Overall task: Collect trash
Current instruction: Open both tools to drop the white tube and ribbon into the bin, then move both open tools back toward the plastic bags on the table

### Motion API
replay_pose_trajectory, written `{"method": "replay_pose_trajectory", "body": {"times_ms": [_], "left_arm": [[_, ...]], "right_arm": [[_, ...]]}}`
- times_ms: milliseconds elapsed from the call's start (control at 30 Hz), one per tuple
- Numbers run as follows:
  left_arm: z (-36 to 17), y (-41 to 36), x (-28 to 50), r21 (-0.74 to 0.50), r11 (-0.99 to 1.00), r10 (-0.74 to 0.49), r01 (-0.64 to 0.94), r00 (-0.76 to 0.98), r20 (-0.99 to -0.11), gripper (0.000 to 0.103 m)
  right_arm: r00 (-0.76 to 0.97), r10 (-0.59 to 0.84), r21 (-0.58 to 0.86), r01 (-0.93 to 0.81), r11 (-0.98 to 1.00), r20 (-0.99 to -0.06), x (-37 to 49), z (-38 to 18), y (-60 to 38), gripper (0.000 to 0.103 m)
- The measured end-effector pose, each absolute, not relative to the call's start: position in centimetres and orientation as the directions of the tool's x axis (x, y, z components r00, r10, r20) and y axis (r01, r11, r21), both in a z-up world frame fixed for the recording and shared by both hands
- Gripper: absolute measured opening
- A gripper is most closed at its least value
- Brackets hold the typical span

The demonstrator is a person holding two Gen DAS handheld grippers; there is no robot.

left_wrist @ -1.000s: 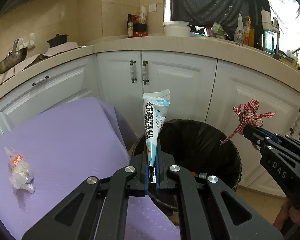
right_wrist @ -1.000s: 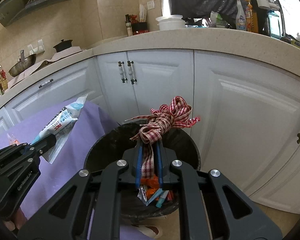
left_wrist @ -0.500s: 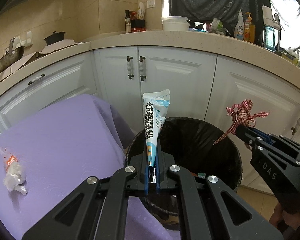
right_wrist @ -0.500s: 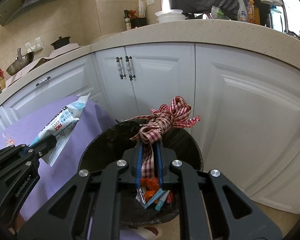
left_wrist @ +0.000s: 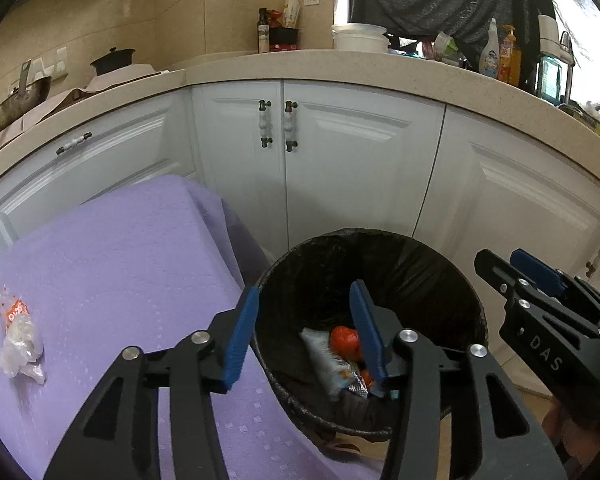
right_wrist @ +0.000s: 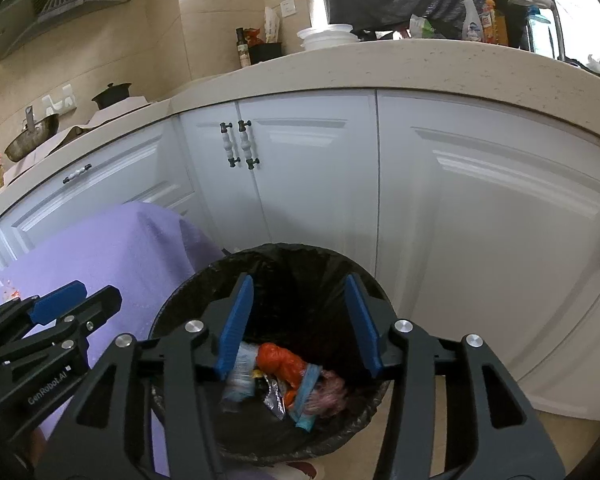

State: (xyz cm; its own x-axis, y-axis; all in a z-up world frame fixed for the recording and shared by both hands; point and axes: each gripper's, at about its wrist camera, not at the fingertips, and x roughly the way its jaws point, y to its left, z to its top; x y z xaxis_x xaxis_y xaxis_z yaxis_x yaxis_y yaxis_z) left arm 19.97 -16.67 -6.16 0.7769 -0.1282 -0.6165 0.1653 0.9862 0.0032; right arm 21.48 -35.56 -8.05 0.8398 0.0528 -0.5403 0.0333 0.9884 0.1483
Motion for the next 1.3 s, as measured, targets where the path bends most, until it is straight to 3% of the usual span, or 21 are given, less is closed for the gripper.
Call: {"method": "replay_pose_trajectory", "body": {"times_ms": [133,567,833,933,1300], "left_arm": [[-6.1,-16.8,19.8,0.006,0.986,-0.127,0.164,0.785,-0.607,0.057],[-5.9,-16.8,19.7,0.001,0.987,-0.129,0.162,0.791,-0.598,0.060],[-5.3,-16.2,19.2,-0.004,0.990,-0.118,0.142,0.808,-0.577,0.075],[-5.0,-15.6,19.0,-0.004,0.992,-0.109,0.130,0.811,-0.575,0.075],[-4.4,-10.3,17.4,0.012,0.999,-0.033,0.048,0.821,-0.570,0.076]], "right_arm": [[0.843,0.041,0.146,0.045,0.988,-0.536,21.3,-7.9,-35.8,0.053],[0.852,0.019,0.141,0.065,0.988,-0.524,20.9,-7.5,-36.0,0.060],[0.858,0.014,0.143,0.070,0.987,-0.514,20.4,-7.1,-35.9,0.069],[0.861,0.013,0.143,0.070,0.987,-0.509,20.2,-6.8,-35.5,0.073],[0.860,0.103,0.165,-0.022,0.986,-0.500,20.1,-5.5,-30.5,0.074]]}}
